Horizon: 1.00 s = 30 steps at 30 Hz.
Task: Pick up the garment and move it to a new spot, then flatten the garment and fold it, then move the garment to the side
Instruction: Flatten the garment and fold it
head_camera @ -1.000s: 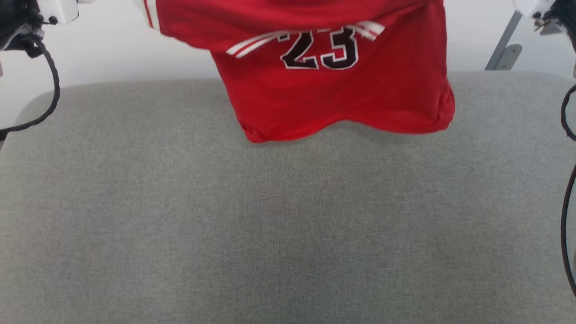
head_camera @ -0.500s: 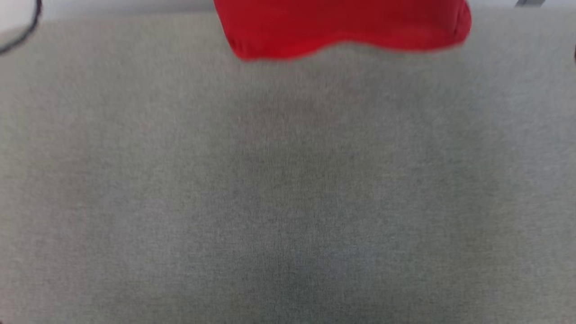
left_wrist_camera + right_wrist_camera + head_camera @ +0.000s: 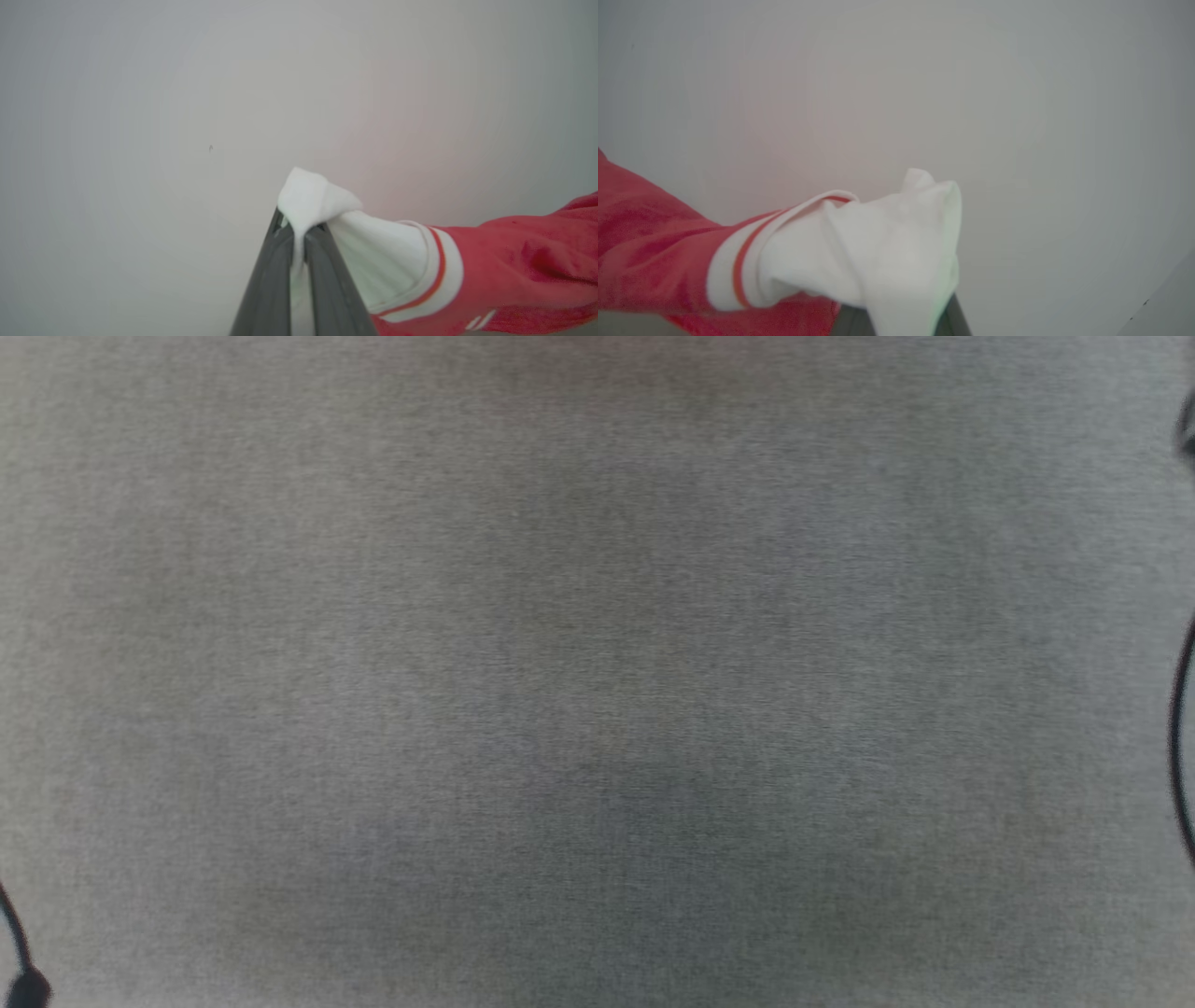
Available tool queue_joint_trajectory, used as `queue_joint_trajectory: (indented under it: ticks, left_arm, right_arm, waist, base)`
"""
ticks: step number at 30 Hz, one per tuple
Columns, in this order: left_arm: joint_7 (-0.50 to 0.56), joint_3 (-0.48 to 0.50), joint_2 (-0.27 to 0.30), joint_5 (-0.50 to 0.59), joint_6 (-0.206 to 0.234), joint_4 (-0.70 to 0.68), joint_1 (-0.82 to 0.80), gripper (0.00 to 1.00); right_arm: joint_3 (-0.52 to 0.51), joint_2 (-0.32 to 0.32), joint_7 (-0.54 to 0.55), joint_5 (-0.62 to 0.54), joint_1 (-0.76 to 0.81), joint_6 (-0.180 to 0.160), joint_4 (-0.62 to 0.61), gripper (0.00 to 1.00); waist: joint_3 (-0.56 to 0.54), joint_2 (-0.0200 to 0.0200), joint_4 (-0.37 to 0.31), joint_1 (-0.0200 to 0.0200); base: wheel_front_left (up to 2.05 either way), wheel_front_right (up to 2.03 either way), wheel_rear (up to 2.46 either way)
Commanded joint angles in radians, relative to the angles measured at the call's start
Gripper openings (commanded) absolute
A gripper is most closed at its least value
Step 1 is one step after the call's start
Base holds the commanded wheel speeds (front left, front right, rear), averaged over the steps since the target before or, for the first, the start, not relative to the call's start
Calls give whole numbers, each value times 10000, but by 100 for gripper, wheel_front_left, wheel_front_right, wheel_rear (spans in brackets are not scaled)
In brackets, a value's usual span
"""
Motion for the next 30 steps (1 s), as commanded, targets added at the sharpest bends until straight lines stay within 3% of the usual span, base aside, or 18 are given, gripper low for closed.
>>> queue_joint_trajectory:
  ticks: [1, 9, 16, 26, 30]
  left_arm:
    - [18, -107, -23, -20, -81, 285, 277, 0]
    - [657, -583, -194, -374, -400, 1327, 1559, 0]
    - [2119, -967, -215, -1085, -541, 1786, 3364, 0]
    - [4070, -1178, 526, -2333, -547, 728, 6238, 0]
    - [4434, -1045, 953, -2668, -237, -265, 7424, 0]
  right_arm:
    - [149, 43, 197, 137, 272, -3, 414, 0]
    - [733, 448, 1602, 1628, 1222, -3, 1449, 0]
    - [1601, 438, 3812, 3641, 2549, -3, 1047, 0]
    - [2750, -1047, 6832, 6223, 5441, -3, -1209, 0]
    - [2799, -1674, 7647, 6882, 6611, -3, -2113, 0]
  waist:
    - [-10, 0, 94, 0]
    - [-311, 0, 313, 0]
    - [-833, 0, 378, 0]
    - [-1667, 0, 436, 0]
    - [-1972, 0, 430, 0]
  base:
    - [0, 0, 0]
    - [0, 0, 0]
    - [0, 0, 0]
    - [0, 0, 0]
    - [0, 0, 0]
